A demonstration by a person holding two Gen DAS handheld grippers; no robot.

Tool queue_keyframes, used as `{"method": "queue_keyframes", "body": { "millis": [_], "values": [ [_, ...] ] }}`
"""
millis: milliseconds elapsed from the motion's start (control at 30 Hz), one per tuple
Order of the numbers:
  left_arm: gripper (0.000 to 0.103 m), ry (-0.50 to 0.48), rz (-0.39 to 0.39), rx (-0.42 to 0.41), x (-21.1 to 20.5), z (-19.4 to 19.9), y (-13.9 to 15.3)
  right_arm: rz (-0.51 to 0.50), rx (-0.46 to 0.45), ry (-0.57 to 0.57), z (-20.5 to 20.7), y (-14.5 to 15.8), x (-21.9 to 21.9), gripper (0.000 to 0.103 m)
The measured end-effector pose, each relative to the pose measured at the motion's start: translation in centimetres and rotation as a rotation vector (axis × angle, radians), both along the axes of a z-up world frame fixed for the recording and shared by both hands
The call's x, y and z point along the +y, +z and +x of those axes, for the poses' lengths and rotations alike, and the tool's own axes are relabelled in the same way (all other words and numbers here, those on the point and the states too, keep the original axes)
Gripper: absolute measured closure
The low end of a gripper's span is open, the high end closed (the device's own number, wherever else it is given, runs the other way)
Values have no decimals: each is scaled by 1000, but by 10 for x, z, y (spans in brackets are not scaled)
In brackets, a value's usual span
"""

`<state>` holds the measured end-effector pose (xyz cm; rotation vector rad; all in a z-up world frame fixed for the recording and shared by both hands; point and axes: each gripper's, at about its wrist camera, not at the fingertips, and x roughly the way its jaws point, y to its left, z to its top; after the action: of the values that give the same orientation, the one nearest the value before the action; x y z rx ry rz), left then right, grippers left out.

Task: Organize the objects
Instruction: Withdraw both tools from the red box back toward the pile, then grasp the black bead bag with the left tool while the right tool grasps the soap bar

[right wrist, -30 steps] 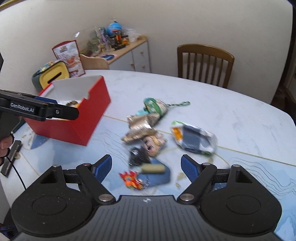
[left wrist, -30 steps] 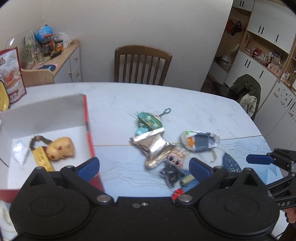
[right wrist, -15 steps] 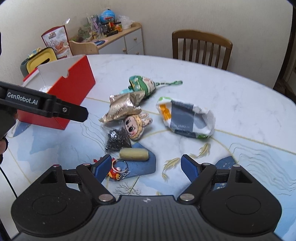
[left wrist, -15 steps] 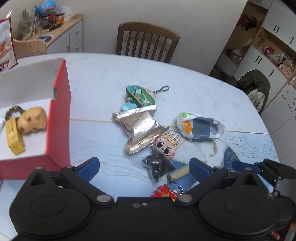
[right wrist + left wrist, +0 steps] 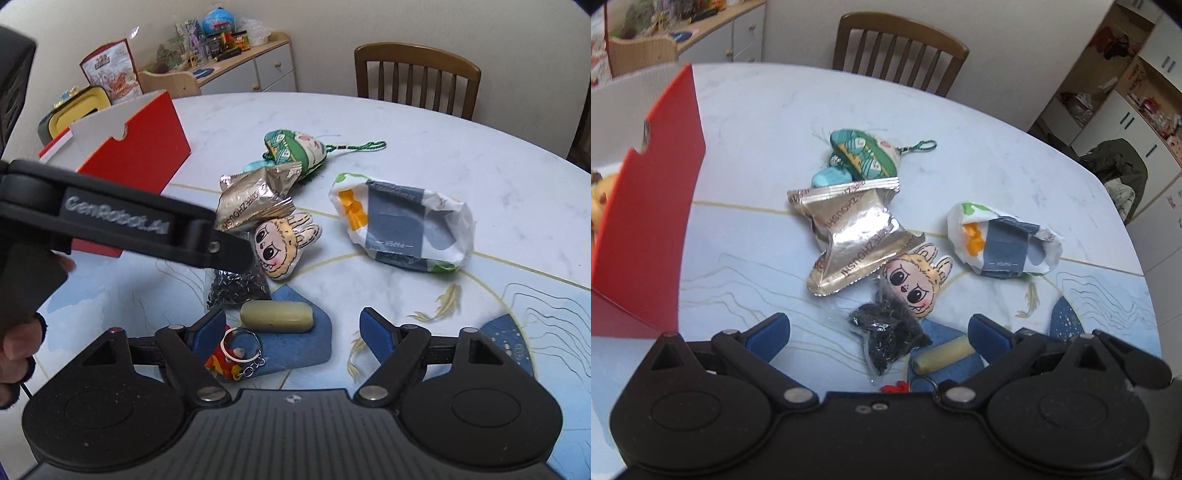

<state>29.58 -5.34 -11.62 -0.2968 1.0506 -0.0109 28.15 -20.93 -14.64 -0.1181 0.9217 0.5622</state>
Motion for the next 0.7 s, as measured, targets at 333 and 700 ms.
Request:
{"method": "queue_keyframes", "body": {
  "millis": [333,700],
  "values": [
    [10,44,-30,50,-2,8,-19,19,38,-7,8,-14,6,39],
    [37,43,-29,64,-8,9,-26,27,49,10,11,-19,11,50]
  ]
}}
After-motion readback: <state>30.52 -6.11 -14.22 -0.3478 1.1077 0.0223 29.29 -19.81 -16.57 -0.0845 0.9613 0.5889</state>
